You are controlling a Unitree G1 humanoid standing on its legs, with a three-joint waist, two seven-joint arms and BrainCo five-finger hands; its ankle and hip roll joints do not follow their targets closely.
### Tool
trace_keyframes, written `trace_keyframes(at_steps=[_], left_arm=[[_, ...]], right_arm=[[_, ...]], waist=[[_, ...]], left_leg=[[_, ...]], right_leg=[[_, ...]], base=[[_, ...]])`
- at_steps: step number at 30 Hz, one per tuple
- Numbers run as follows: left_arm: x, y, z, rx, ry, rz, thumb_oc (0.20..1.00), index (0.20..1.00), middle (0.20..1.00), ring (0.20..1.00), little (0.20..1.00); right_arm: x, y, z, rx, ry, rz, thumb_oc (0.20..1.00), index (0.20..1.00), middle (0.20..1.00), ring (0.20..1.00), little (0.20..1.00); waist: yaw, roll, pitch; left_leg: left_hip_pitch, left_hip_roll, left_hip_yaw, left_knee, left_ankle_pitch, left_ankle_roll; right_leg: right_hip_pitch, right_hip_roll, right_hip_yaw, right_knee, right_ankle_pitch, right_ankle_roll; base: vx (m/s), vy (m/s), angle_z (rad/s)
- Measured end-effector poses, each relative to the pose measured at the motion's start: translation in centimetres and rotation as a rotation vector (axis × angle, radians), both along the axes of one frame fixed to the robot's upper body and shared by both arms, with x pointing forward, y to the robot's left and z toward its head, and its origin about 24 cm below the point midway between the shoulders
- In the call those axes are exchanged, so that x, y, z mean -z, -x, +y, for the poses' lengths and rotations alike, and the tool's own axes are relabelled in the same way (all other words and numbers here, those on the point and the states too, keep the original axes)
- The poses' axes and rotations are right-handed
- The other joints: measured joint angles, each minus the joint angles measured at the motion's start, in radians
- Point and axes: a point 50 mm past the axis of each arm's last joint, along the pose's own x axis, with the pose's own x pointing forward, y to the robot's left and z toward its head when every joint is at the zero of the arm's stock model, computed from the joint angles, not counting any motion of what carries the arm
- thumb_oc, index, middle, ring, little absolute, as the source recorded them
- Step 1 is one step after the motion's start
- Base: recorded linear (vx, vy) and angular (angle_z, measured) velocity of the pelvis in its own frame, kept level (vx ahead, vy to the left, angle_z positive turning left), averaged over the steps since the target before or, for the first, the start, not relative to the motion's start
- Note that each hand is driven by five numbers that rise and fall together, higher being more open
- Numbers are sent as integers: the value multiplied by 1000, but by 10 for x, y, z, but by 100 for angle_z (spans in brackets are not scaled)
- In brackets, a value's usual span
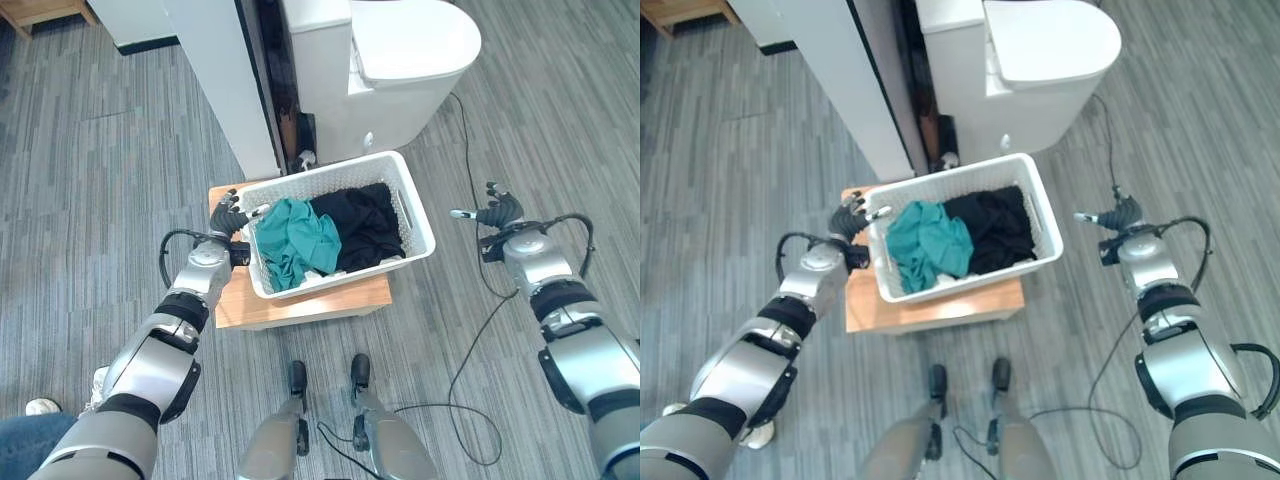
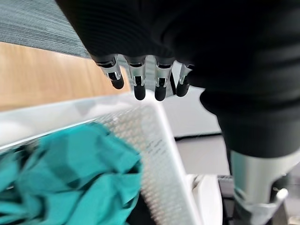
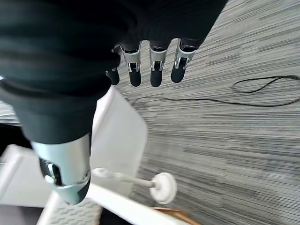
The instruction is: Grab the laundry basket,head to the washer,open it,put in the laundry and shut it.
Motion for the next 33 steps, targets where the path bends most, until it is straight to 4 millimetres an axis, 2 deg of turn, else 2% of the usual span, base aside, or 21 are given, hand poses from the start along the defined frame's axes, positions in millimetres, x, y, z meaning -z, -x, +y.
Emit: trace_keyframes(at_steps=[3,8,12,14,17,19,23,27,33], left_arm=[[1,-1,6,-30,-30,5,1000,1000,1000,1000,1000],[1,-3,4,-31,-27,16,1000,1000,1000,1000,1000],[-3,-3,8,-83,11,-6,1000,1000,1000,1000,1000],[-30,1,3,-91,152,-184,1000,1000,1000,1000,1000],[-59,10,-2,-71,199,-345,1000,1000,1000,1000,1000],[-69,13,3,-82,206,-409,1000,1000,1000,1000,1000],[-74,16,24,-163,167,-429,1000,1000,1000,1000,1000],[-66,19,32,-175,143,-403,1000,1000,1000,1000,1000],[-16,17,44,-200,95,-180,1000,1000,1000,1000,1000]], right_arm=[[5,2,-3,7,-21,23,1000,1000,1000,1000,1000],[5,2,-2,8,-37,20,1000,1000,1000,1000,1000],[10,2,6,-23,-63,13,1000,1000,1000,1000,1000],[18,8,11,-56,-92,-15,1000,1000,1000,1000,1000],[33,17,6,-43,-114,3,1000,1000,1000,1000,1000],[41,22,1,-24,-118,23,1000,1000,1000,1000,1000],[40,22,0,-22,-121,15,1000,1000,1000,1000,1000],[38,23,-3,-16,-121,8,1000,1000,1000,1000,1000],[33,20,-2,-23,-119,-3,1000,1000,1000,1000,1000]], waist=[[1,0,0],[0,0,0],[1,-8,6],[11,-18,14],[24,-20,24],[27,-20,24],[34,-19,25],[46,-16,26],[47,-12,29]], left_leg=[[-2,2,8,-2,0,0],[0,3,16,-5,0,0],[0,4,22,-8,0,0],[0,6,20,-14,0,-1],[-2,6,14,-15,0,-1],[-3,5,6,-15,0,-1],[-4,5,2,-15,1,-2],[-7,5,-1,-14,2,-3],[-36,4,-1,-14,7,-4]], right_leg=[[-6,2,7,0,1,0],[-8,4,11,0,1,0],[-11,5,15,0,1,0],[-13,7,14,0,1,0],[-12,6,6,0,1,0],[-11,5,4,0,0,0],[-11,5,3,0,-1,-1],[-12,6,1,0,-2,-1],[-41,5,0,0,0,-2]], base=[[-2,1,-7],[2,0,-3],[34,-22,-4],[18,-14,0],[30,-19,5],[32,-14,8],[7,-3,2],[0,0,0],[0,0,0]])
